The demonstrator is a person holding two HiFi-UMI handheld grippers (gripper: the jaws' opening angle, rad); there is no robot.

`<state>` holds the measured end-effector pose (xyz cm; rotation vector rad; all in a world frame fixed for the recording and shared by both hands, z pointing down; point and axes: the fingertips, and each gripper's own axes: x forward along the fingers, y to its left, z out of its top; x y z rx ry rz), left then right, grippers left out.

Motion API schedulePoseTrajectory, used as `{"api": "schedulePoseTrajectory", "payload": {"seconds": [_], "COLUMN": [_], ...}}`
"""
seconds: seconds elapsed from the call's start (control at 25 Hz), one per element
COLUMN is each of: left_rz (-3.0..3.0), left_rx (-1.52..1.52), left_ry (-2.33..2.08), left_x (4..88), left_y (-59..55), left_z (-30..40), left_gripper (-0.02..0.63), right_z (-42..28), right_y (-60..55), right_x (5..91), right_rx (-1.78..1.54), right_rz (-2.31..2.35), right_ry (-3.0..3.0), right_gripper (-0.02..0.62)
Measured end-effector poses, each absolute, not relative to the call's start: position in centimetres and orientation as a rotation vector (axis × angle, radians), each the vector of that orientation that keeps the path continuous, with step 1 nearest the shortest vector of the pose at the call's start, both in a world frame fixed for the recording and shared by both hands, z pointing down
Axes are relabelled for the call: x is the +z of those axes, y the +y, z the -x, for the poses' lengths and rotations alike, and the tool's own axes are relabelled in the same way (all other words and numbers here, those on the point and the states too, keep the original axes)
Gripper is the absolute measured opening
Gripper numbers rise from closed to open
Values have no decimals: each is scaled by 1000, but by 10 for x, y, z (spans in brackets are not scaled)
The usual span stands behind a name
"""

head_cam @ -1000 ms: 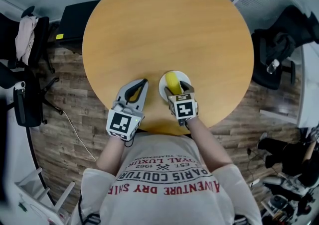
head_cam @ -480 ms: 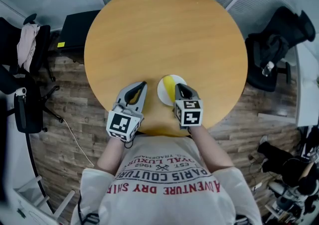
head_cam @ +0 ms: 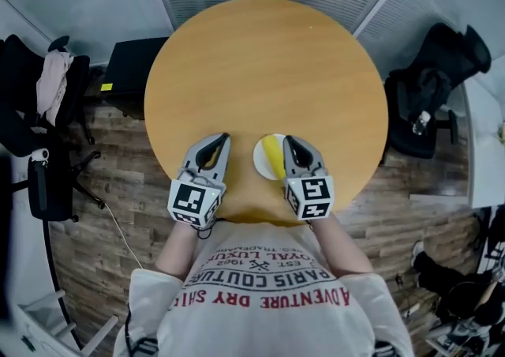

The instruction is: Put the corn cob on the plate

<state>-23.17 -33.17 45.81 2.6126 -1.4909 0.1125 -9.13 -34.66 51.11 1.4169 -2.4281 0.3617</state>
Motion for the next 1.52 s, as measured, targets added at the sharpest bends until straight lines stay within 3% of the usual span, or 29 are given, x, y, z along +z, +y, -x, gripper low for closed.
{"api": "schedulePoseTrajectory", "payload": {"seconds": [0.44, 1.52], "left_rz": [-2695, -2713], "left_rx": [84, 75], "left_ry": [-1448, -1447], "left_x": [432, 418], "left_y": [-328, -317], "left_z": [230, 219], "left_gripper": [32, 32], "right_z": [91, 90], "right_y": [-337, -327], "right_x": [445, 437], "right_rx": [153, 144], "right_rz": [-1537, -1522], "right_ry": [-2579, -2588], "right_gripper": [28, 28]}}
